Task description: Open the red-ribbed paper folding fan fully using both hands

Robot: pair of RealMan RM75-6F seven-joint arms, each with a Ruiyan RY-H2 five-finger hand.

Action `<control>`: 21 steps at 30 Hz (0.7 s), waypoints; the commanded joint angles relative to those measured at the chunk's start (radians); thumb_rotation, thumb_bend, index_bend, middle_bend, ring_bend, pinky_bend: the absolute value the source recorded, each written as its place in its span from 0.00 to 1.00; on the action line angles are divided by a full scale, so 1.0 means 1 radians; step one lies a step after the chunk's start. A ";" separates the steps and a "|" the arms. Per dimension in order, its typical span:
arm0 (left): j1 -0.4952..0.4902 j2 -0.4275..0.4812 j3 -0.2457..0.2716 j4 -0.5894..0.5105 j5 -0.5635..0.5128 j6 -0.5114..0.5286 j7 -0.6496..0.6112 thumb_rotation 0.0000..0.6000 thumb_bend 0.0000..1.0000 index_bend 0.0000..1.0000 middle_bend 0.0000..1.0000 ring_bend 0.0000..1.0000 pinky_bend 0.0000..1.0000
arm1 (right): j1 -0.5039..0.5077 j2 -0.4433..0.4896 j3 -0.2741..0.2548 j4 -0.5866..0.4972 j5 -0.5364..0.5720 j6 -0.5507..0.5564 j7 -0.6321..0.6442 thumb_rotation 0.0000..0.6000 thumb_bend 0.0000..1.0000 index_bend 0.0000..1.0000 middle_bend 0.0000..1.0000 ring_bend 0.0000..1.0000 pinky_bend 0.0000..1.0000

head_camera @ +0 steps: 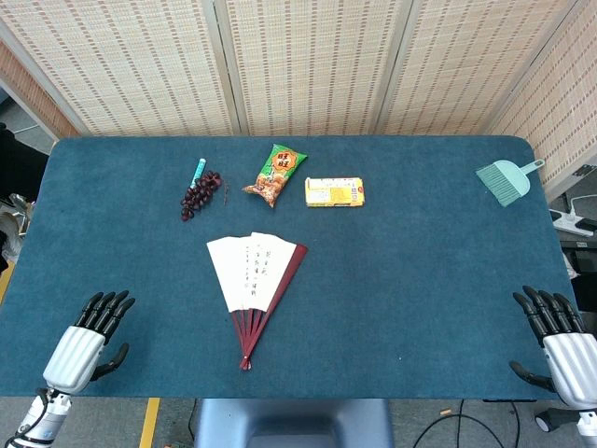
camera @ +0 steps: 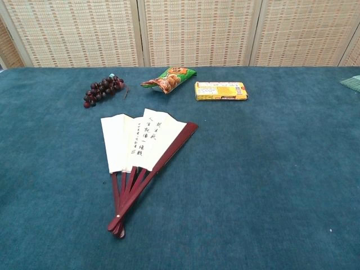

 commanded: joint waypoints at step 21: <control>-0.036 -0.069 -0.040 0.064 -0.060 -0.074 0.005 1.00 0.43 0.00 0.00 0.00 0.05 | 0.271 -0.200 0.118 -0.016 -0.064 -0.273 -0.239 1.00 0.06 0.15 0.00 0.00 0.00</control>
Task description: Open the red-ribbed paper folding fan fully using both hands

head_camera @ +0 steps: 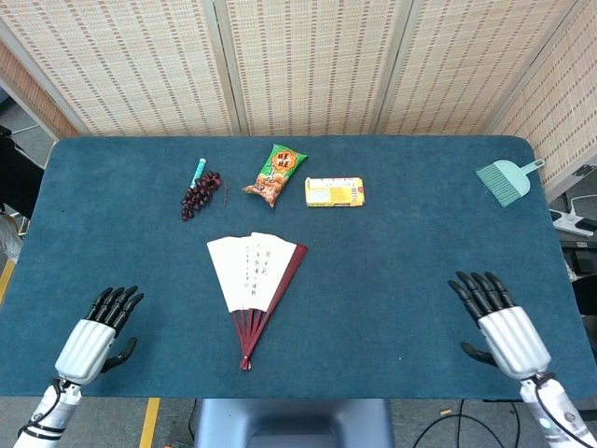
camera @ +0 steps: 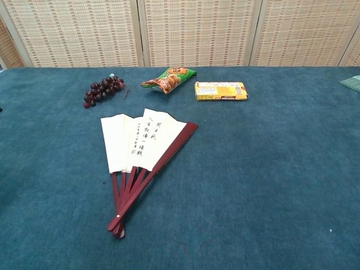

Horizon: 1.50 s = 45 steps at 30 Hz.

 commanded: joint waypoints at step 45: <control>-0.072 -0.048 -0.080 0.066 -0.168 -0.130 -0.059 1.00 0.44 0.00 0.00 0.00 0.03 | 0.741 -0.929 0.196 0.623 0.343 -0.487 -0.474 1.00 0.14 0.40 0.00 0.00 0.00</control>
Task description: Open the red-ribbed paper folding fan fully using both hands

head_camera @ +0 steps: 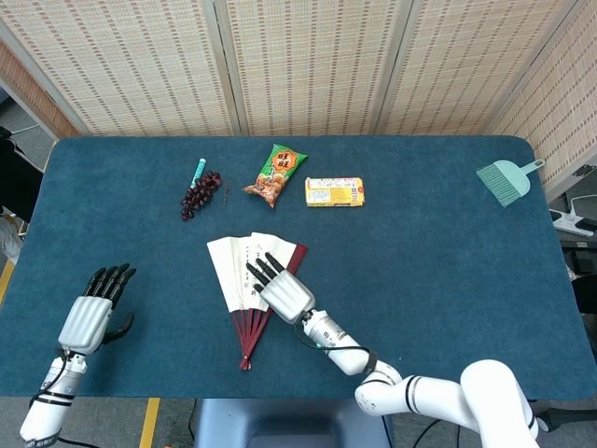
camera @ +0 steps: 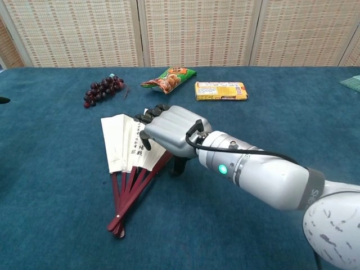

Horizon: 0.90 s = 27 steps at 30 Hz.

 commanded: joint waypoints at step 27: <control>-0.008 0.023 -0.012 -0.053 -0.057 -0.048 0.069 1.00 0.44 0.00 0.00 0.00 0.03 | 0.046 -0.176 0.015 0.276 -0.003 0.084 0.137 1.00 0.48 0.58 0.02 0.00 0.00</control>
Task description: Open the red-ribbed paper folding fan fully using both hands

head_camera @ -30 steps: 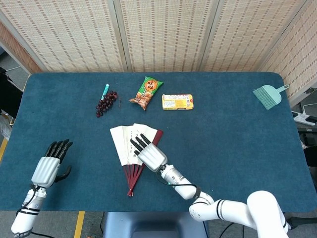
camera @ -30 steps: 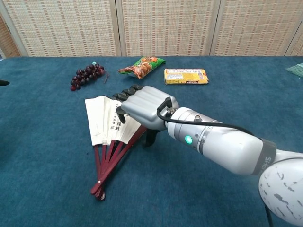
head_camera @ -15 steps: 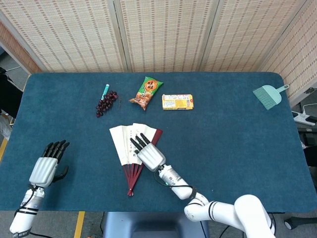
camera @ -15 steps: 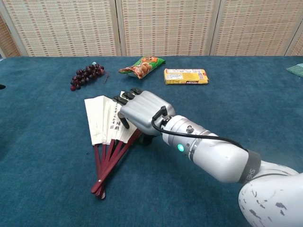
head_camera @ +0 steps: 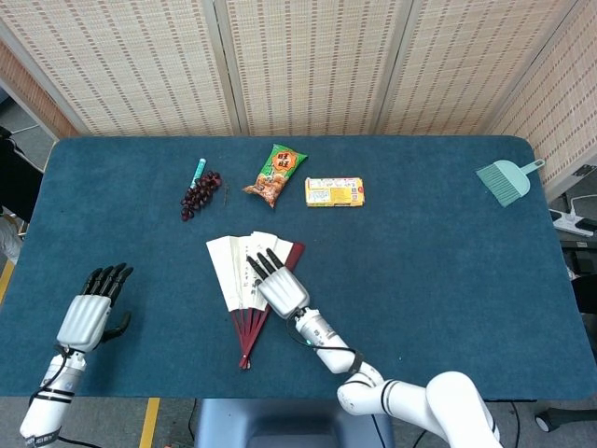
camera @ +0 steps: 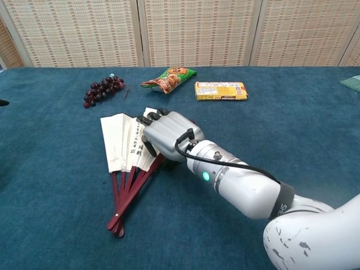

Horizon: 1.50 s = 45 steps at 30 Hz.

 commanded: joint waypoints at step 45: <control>-0.195 -0.120 -0.058 -0.083 -0.055 -0.229 -1.164 1.00 0.41 0.05 0.00 0.00 0.04 | 0.229 0.417 0.407 -1.019 0.753 0.327 -0.348 1.00 0.51 0.66 0.04 0.00 0.00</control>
